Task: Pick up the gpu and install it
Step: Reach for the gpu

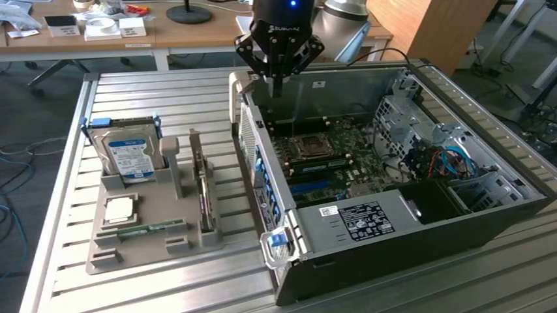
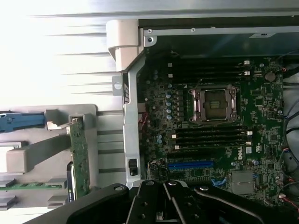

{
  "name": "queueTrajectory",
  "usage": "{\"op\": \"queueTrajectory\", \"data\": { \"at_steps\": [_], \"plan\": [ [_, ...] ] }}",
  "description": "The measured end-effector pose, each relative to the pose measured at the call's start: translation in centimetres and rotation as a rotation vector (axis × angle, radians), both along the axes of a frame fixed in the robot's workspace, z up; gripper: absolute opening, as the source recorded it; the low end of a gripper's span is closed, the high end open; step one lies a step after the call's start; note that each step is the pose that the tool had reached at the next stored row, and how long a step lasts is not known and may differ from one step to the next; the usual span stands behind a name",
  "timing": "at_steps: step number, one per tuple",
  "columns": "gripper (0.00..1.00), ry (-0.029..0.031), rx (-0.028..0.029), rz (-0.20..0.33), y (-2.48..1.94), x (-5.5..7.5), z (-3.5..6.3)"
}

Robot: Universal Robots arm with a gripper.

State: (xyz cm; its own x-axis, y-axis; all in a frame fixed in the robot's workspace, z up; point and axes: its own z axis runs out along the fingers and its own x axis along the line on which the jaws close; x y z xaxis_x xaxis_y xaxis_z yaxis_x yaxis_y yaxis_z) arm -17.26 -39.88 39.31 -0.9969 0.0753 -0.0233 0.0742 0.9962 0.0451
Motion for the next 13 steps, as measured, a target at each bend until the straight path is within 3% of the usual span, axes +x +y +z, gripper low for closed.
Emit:
{"op": "queueTrajectory", "data": {
  "at_steps": [13],
  "plan": [
    [0.11, 0.0000, 0.0000, 0.000, 0.00, -1.6, -0.01]
  ]
}}
